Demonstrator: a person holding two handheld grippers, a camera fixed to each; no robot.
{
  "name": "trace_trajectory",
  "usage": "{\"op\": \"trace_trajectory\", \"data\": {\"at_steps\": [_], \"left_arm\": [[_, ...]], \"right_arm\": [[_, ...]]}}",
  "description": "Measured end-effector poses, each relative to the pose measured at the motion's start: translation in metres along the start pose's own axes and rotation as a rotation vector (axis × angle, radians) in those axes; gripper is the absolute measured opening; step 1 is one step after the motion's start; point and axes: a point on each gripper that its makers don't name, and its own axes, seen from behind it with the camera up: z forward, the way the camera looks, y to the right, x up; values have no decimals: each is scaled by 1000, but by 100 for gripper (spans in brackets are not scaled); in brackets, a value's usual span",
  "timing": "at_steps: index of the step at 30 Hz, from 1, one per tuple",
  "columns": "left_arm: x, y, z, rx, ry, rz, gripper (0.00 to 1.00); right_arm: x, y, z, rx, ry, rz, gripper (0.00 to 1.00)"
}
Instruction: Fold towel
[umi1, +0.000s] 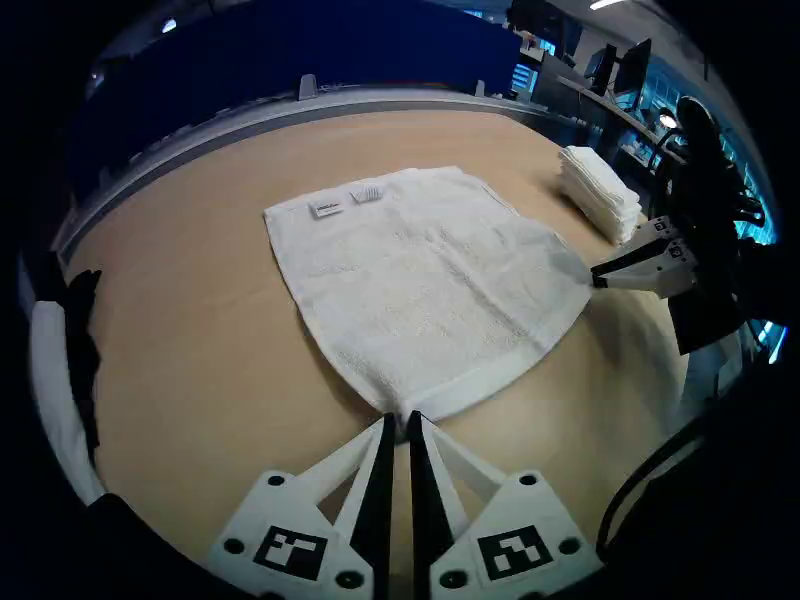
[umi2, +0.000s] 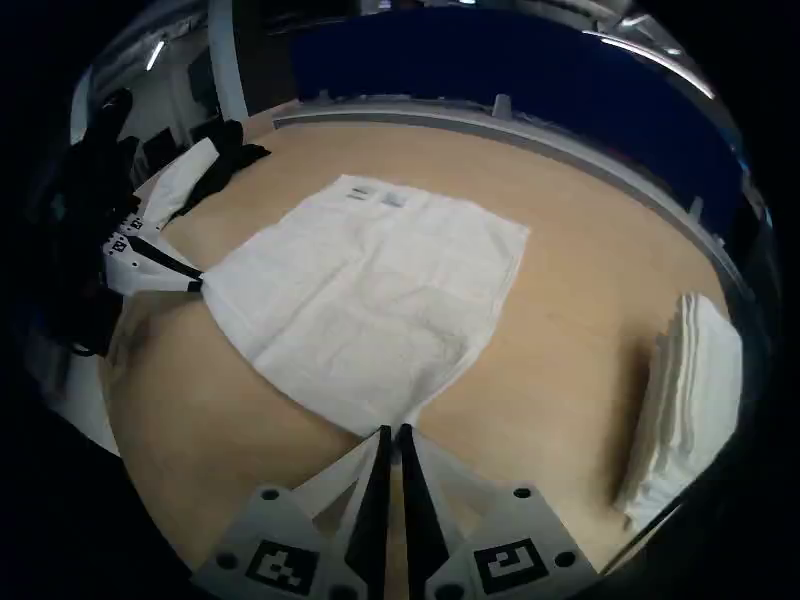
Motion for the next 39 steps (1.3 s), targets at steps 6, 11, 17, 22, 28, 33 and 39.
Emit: {"op": "trace_trajectory", "data": {"at_steps": [6,11,17,22,28,33,39], "left_arm": [[8,-2,-8,3,14,-13,10],[17,-2,-19,6,25,-25,10],[24,2,-38,-5,26,-51,10],[32,7,-55,-16,32,-74,10],[35,12,-73,-25,33,-92,10],[32,15,-75,-30,27,-104,10],[38,17,-73,-33,31,-121,10]], "right_arm": [[14,0,-10,4,27,0,7],[31,-1,-24,1,56,-6,7],[51,-5,-45,1,96,-10,7],[62,-13,-63,7,118,0,7],[65,-21,-84,11,127,19,7],[60,-20,-87,4,112,25,7],[64,-15,-82,-7,111,28,7]]}}
